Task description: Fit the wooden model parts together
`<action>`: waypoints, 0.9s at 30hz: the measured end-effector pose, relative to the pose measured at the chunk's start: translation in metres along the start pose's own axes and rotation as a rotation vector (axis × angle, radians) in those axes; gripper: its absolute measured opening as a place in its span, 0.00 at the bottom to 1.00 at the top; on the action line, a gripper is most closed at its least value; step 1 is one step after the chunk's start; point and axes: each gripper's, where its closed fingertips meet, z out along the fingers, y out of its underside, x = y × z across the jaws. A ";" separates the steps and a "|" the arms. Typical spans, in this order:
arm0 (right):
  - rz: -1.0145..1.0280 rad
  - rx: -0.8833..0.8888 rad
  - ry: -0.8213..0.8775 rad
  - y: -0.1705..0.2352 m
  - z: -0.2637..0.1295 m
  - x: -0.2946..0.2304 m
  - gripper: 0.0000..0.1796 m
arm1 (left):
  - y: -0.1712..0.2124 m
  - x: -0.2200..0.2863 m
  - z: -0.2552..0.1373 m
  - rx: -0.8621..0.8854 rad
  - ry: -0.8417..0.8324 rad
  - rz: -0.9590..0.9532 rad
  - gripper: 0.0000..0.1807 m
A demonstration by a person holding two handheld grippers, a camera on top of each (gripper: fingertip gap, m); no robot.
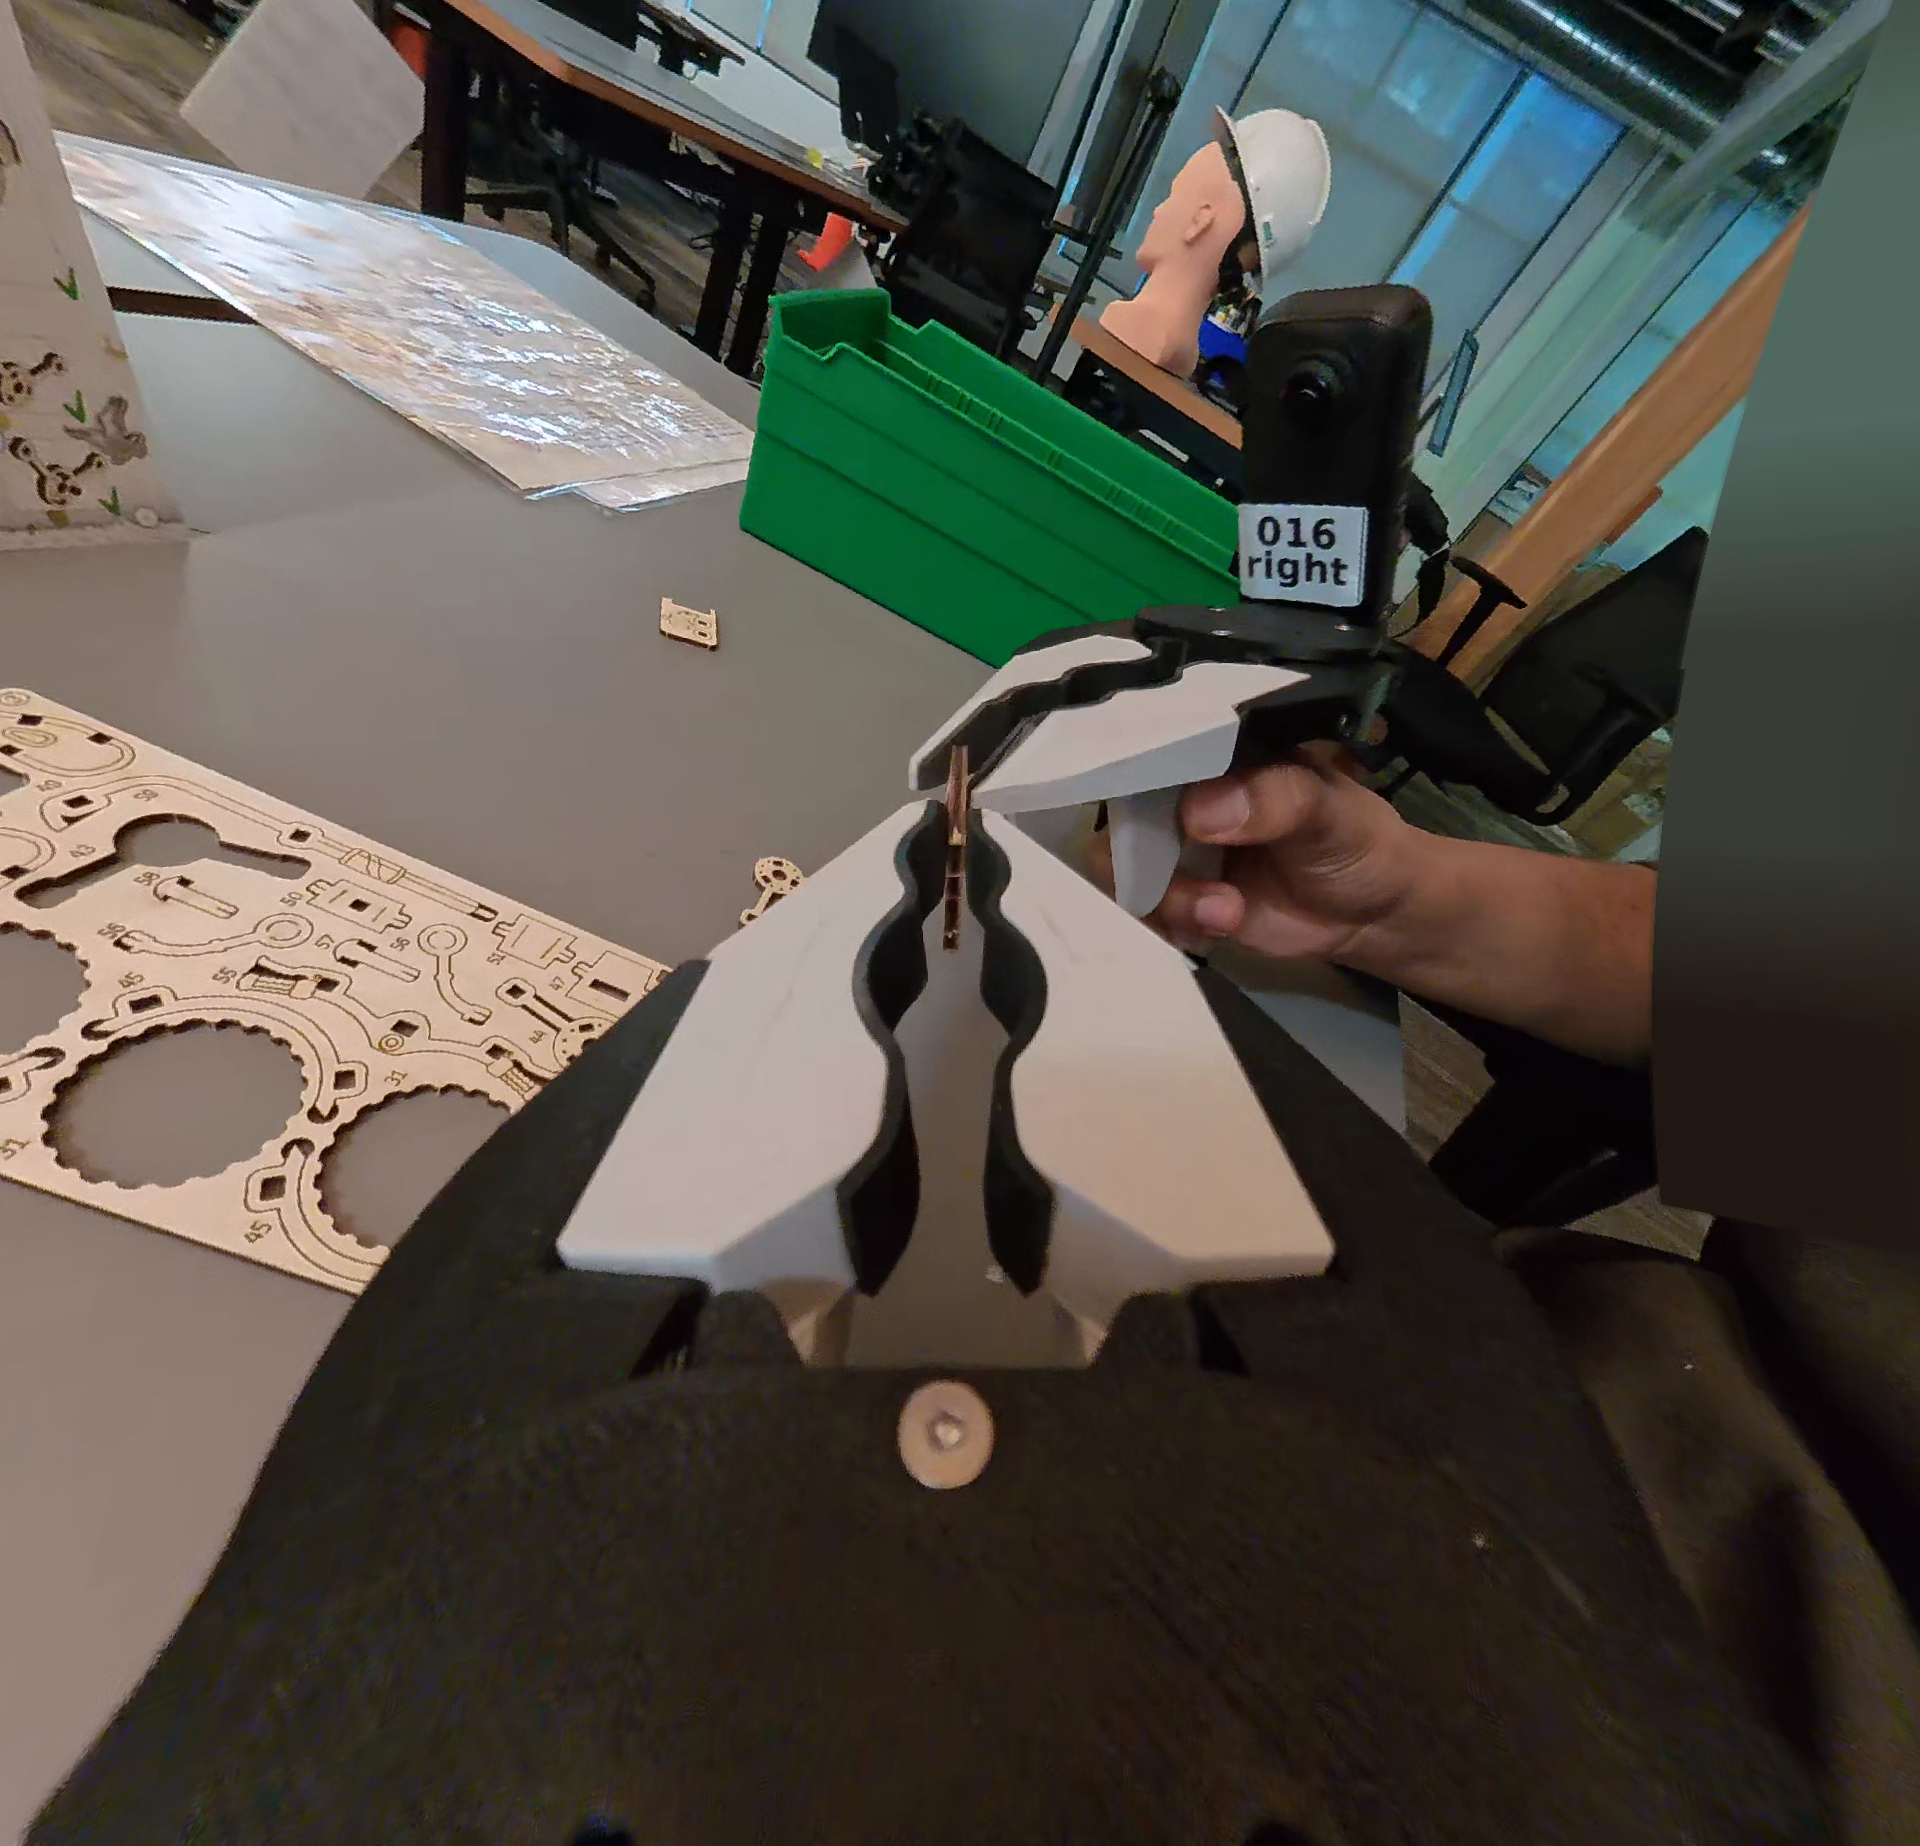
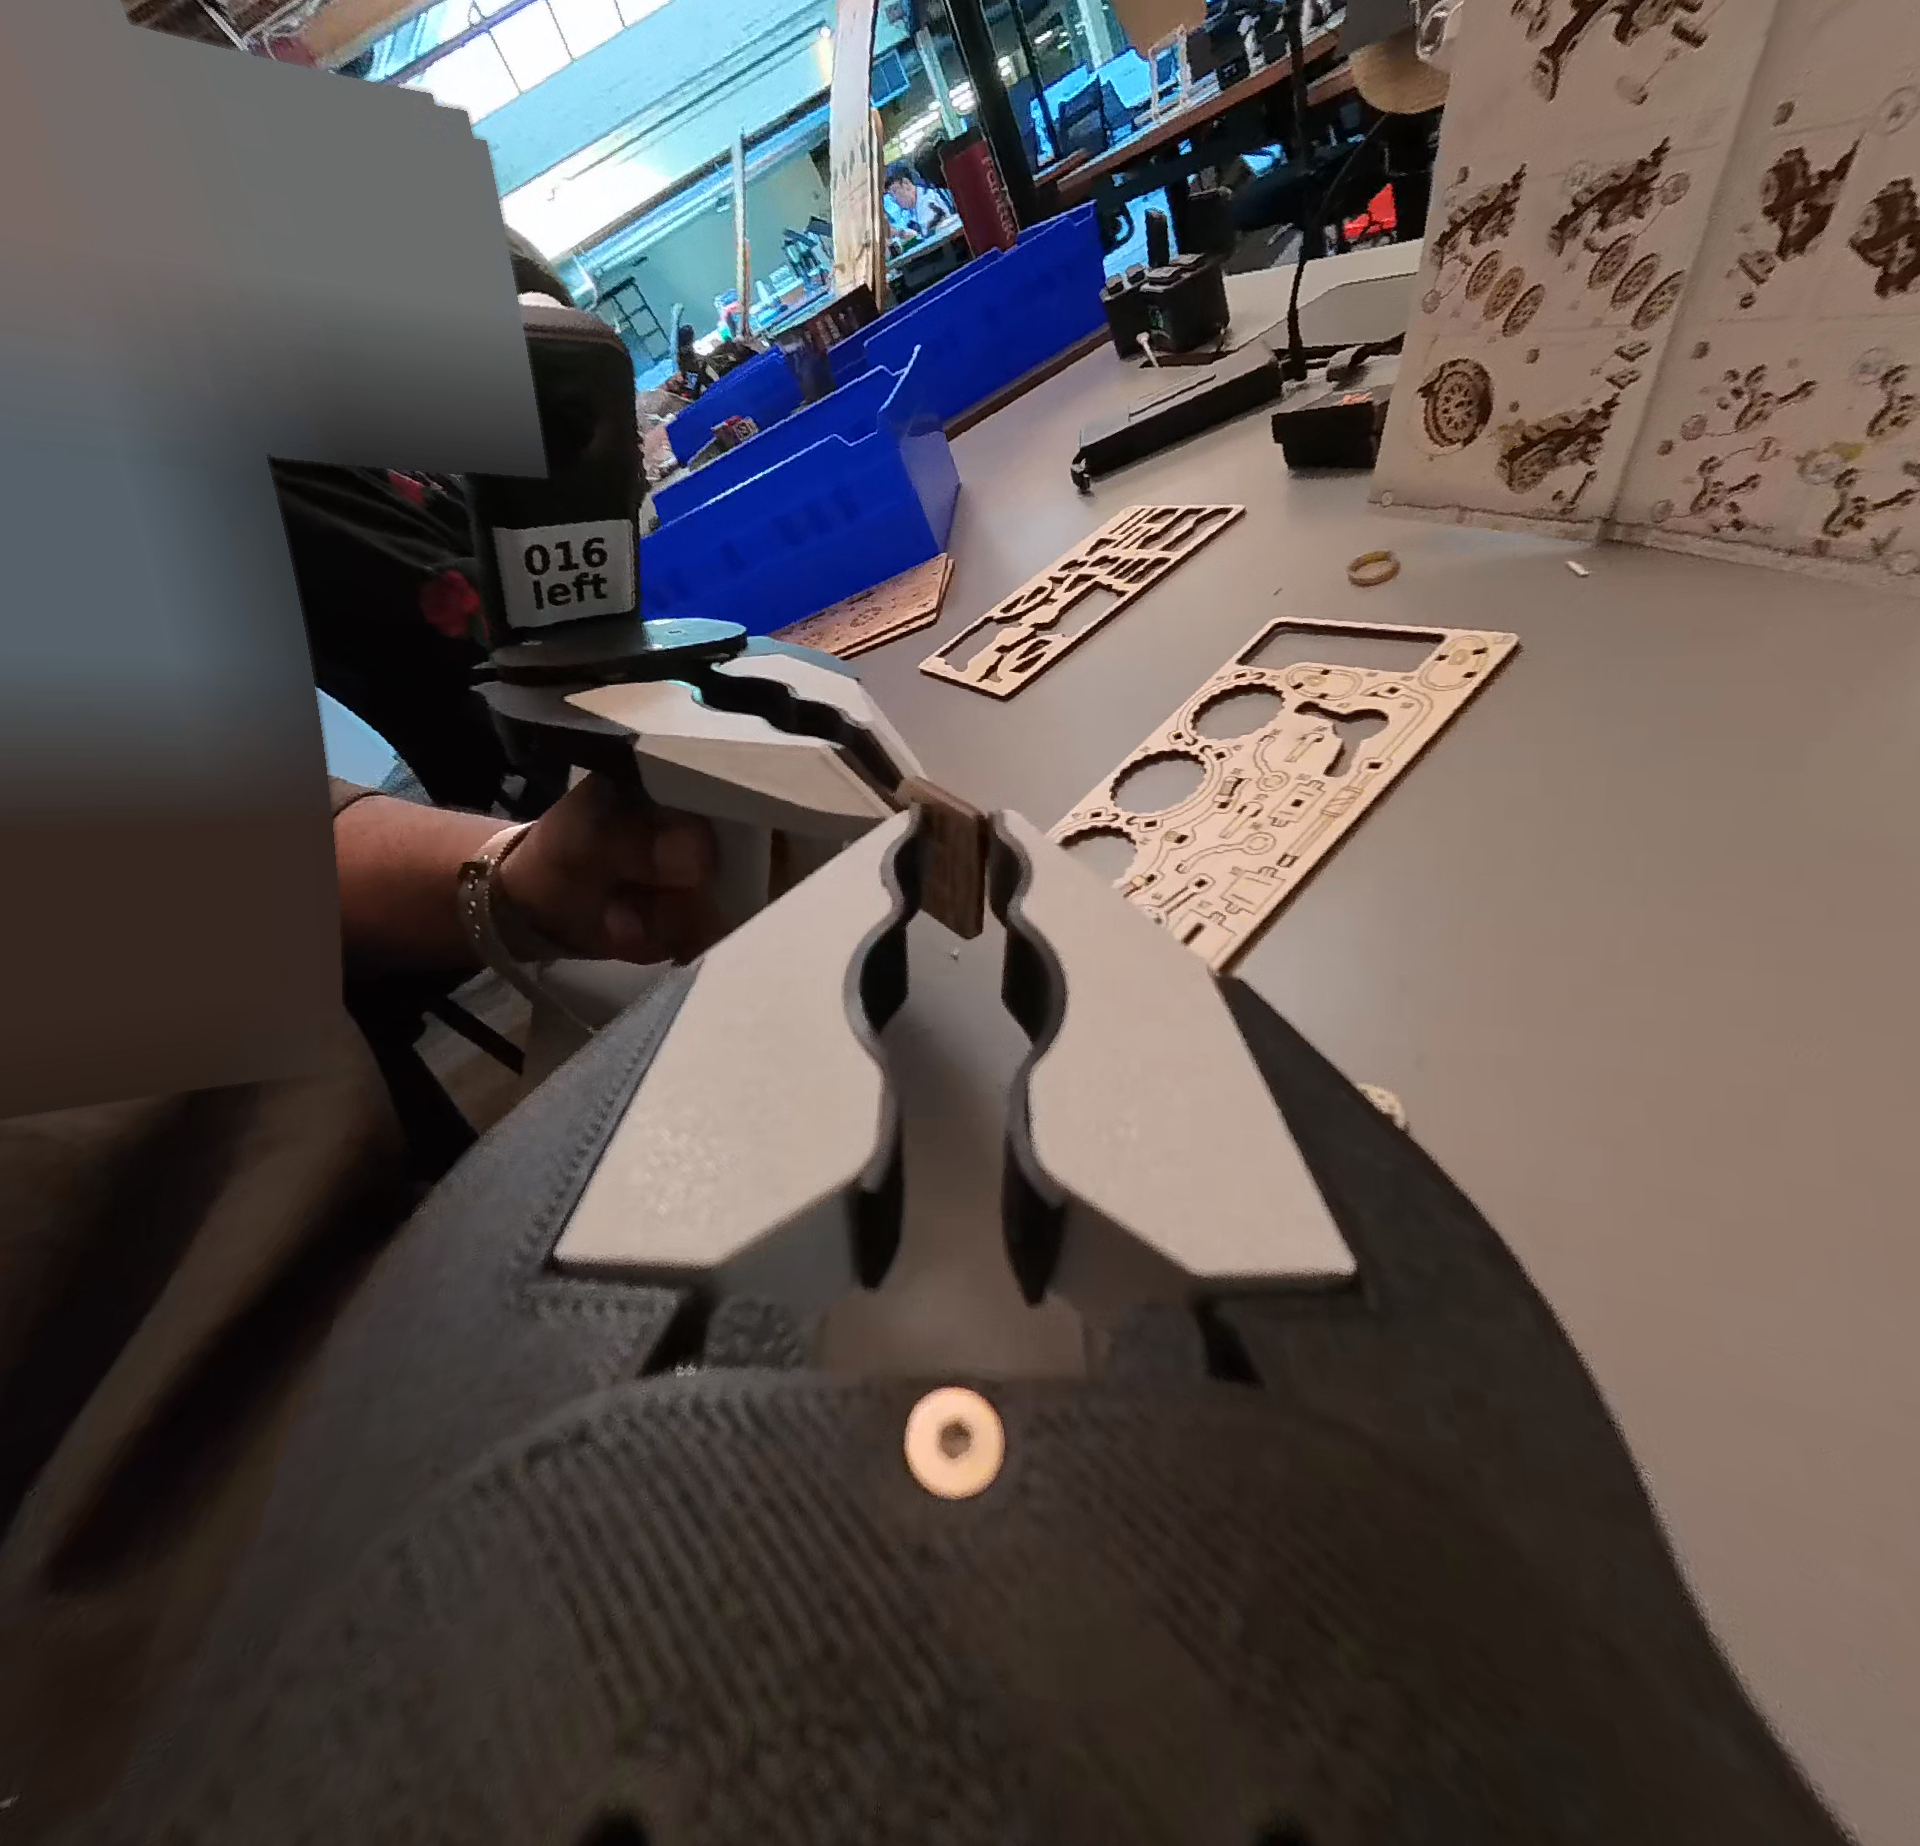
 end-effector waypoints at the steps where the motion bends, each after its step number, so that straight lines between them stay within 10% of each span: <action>1: 0.007 0.005 -0.010 -0.001 0.000 -0.001 0.05 | 0.000 0.001 0.000 0.004 0.006 -0.003 0.00; 27: -0.018 -0.024 -0.040 -0.003 -0.005 -0.007 0.05 | 0.001 0.008 0.000 -0.029 -0.124 0.281 0.01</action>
